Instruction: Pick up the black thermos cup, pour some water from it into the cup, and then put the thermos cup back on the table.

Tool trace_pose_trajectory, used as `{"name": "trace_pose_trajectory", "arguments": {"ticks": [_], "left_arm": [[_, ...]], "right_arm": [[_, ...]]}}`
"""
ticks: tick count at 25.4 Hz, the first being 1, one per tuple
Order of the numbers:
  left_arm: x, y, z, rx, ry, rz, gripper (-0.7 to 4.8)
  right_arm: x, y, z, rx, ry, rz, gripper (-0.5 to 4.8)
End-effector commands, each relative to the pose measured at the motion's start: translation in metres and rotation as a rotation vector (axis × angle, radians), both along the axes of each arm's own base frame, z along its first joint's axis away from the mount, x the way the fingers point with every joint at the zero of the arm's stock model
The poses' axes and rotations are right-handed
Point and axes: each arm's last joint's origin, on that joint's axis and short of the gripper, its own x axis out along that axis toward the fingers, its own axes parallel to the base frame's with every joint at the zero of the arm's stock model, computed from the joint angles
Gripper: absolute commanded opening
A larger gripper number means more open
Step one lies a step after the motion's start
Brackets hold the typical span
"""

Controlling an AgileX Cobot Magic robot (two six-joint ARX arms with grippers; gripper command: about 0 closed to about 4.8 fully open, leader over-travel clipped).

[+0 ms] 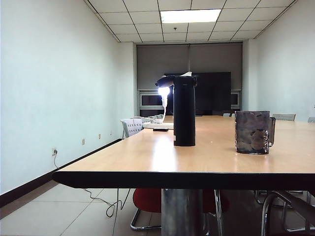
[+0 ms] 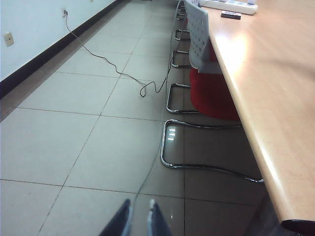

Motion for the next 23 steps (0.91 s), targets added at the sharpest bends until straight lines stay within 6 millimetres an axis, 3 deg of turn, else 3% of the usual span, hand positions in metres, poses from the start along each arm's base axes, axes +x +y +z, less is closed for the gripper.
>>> {"name": "trace_pose_trajectory", "arguments": {"ticks": [1, 6, 23], "left_arm": [[0.0002, 0.0001, 0.0003, 0.004, -0.005, 0.003, 0.49], [0.0002, 0.0001, 0.0003, 0.005, -0.005, 0.003, 0.49], [0.0002, 0.0001, 0.0003, 0.005, -0.005, 0.002, 0.49]], "right_arm": [[0.0007, -0.0006, 0.0095, 0.009, -0.107, -0.018, -0.01], [0.0005, -0.0026, 0.0133, 0.012, -0.148, -0.089, -0.01], [0.0006, -0.0024, 0.0111, 0.010, -0.123, -0.082, -0.01]]}}
